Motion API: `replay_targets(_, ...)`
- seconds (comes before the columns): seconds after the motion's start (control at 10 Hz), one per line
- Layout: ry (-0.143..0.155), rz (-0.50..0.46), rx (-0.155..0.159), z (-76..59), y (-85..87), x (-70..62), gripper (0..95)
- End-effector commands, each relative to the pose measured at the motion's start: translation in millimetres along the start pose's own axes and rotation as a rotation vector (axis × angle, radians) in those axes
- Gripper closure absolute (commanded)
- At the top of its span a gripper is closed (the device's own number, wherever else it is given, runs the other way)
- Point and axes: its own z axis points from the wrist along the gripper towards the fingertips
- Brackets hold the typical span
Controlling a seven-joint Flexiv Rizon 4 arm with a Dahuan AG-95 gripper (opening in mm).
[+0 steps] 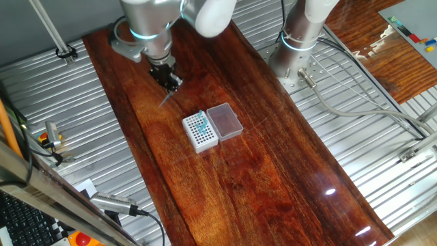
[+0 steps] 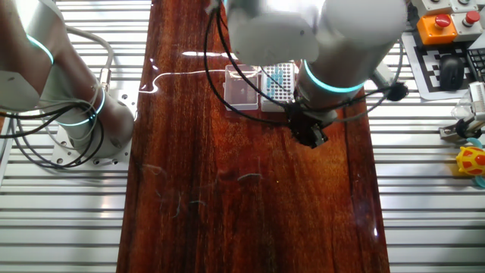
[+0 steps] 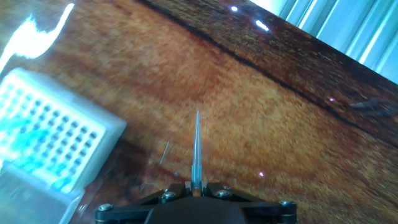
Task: Insert a medium pipette tip into the holder for medium pipette tips
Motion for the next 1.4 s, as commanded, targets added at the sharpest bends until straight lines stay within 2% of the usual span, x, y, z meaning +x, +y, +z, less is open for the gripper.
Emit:
replay_targets(0.1,0.005,-0.039,0.011,4.8,-2.5,-4.2,95.0)
replay_targets(0.3,0.014,-0.069,0.004,4.8,-2.5,-4.2,95.0)
replay_targets(0.5,0.063,-0.148,-0.028,4.8,-2.5,-4.2,95.0)
replay_targets(0.6,0.075,-0.161,-0.035,4.8,-2.5,-4.2,95.0)
replay_targets(0.7,0.144,-0.190,-0.046,1.3,4.3,0.7,95.0)
replay_targets(0.8,0.188,-0.206,-0.032,-2.4,12.9,6.6,95.0)
replay_targets(0.9,0.212,-0.219,-0.032,-5.3,22.2,12.7,95.0)
replay_targets(1.0,0.220,-0.225,-0.033,-7.1,28.6,16.6,95.0)
replay_targets(1.1,0.245,-0.231,-0.015,-12.2,44.9,25.9,95.0)
replay_targets(1.3,0.271,-0.223,0.013,-15.2,65.9,34.4,95.0)
replay_targets(1.4,0.282,-0.210,0.024,-15.2,65.9,34.4,95.0)
